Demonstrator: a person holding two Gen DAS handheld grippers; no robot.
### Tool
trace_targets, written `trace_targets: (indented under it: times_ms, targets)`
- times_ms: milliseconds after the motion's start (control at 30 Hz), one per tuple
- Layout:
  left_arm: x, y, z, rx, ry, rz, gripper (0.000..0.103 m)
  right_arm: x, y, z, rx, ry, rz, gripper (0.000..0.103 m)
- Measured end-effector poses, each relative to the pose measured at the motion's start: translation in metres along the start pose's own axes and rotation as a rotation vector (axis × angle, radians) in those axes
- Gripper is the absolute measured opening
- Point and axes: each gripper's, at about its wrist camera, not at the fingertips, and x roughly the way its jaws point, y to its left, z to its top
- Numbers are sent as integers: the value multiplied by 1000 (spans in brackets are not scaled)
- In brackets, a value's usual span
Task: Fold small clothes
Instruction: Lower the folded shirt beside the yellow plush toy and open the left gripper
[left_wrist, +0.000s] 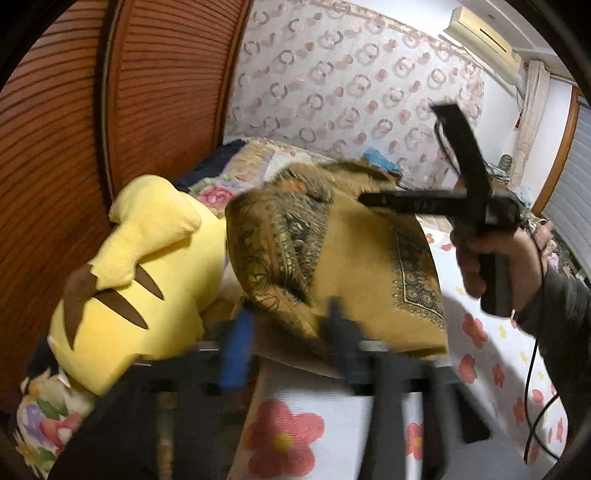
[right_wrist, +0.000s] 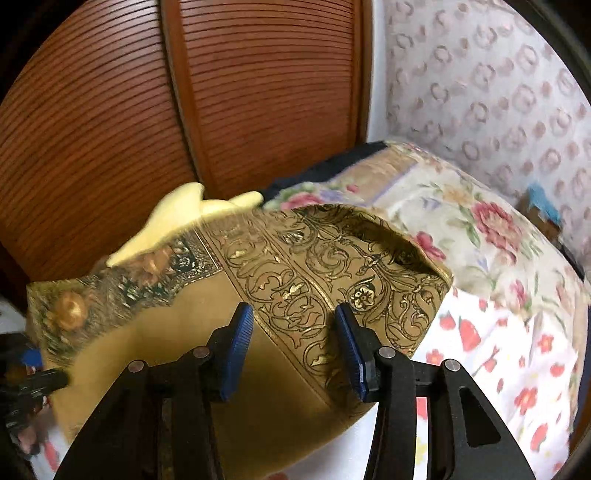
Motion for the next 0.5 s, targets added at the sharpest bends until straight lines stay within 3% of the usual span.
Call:
trace_targets:
  times_ms: [67,233,500]
  targets:
    - [-9,-1,1,11,-24,0,87,-3,-1,-2,39,-28,7,48]
    - [-35,-13,2,75,-65,40,87,-46,12,-19,74,-90,-25,48]
    - [-63,-54,-5,150,-107,20,87,-154,36,-98,112,-194,-89,48]
